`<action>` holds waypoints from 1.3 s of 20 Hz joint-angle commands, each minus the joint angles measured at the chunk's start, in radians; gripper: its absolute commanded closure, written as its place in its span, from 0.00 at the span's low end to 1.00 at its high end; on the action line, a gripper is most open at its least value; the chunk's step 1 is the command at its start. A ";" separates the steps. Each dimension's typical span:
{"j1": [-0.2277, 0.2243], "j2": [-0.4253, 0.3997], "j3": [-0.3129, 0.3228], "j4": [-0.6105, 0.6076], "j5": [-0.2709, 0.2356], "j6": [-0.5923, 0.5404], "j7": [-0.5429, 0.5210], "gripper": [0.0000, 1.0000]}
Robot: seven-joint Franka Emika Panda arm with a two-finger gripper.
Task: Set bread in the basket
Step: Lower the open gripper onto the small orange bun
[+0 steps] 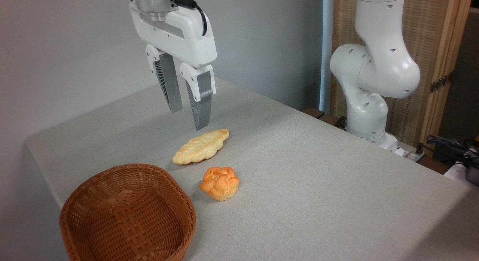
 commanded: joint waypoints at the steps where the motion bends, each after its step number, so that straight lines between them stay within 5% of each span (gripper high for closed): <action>1: -0.004 -0.029 0.015 -0.022 -0.018 -0.002 0.005 0.00; 7: -0.004 -0.030 0.015 -0.042 -0.017 -0.001 0.010 0.00; 11: -0.006 -0.112 0.015 -0.166 -0.013 0.034 0.014 0.00; 16: -0.004 -0.162 0.018 -0.347 0.000 0.200 0.016 0.00; 26: -0.009 -0.127 -0.021 -0.570 -0.003 0.449 0.070 0.00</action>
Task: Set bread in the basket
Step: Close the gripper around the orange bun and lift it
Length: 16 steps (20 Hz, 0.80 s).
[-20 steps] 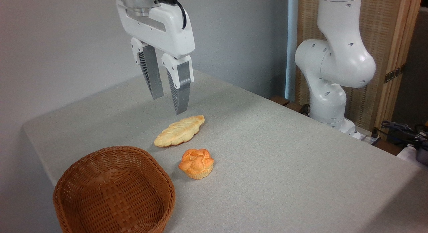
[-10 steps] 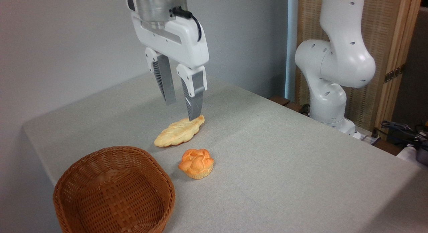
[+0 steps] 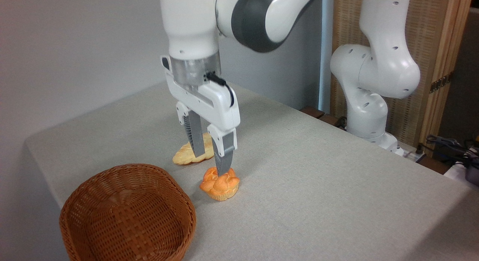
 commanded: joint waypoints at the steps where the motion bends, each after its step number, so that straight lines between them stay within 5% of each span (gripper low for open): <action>1: -0.004 0.003 -0.017 -0.072 -0.003 0.055 0.047 0.00; 9: -0.007 0.060 -0.035 -0.103 -0.012 0.121 0.047 0.00; 16: -0.009 0.074 -0.049 -0.115 -0.009 0.146 0.047 0.55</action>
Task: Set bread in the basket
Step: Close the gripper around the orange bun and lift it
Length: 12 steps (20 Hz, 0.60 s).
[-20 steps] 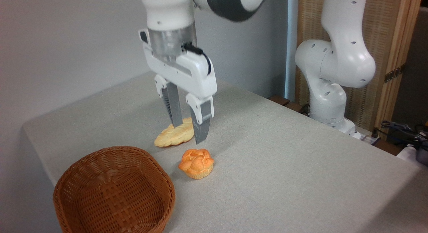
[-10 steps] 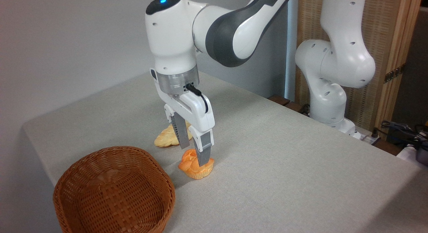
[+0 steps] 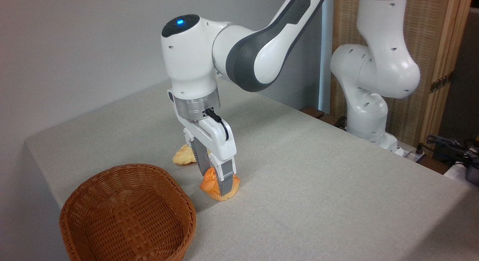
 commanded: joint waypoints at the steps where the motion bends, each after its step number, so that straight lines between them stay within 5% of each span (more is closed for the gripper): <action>1: -0.002 -0.001 -0.007 -0.011 -0.009 0.023 0.019 0.58; 12: 0.007 -0.044 -0.010 0.004 -0.011 -0.012 0.006 0.56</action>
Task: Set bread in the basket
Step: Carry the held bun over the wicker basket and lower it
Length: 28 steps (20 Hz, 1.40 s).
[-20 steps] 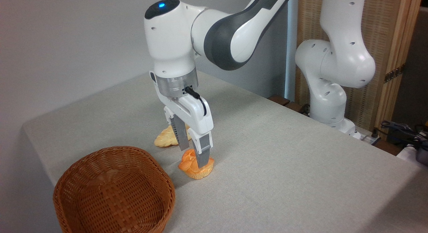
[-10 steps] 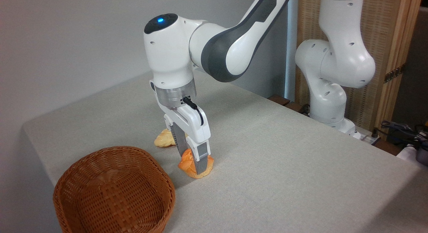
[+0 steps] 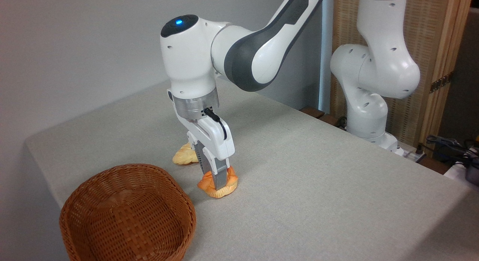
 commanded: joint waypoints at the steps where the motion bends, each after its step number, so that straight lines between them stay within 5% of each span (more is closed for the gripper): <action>1: 0.011 -0.062 -0.007 0.032 -0.012 -0.074 0.004 0.56; 5: 0.042 -0.043 -0.004 0.275 -0.017 -0.352 0.003 0.55; 11: 0.055 0.162 -0.044 0.548 -0.023 -0.343 -0.123 0.49; 14: 0.055 0.285 -0.082 0.648 -0.021 -0.262 -0.213 0.44; 19: 0.055 0.417 -0.167 0.649 -0.009 0.002 -0.433 0.38; 22: 0.054 0.457 -0.180 0.648 0.017 0.034 -0.448 0.00; 28: 0.055 0.468 -0.191 0.649 0.034 0.037 -0.438 0.00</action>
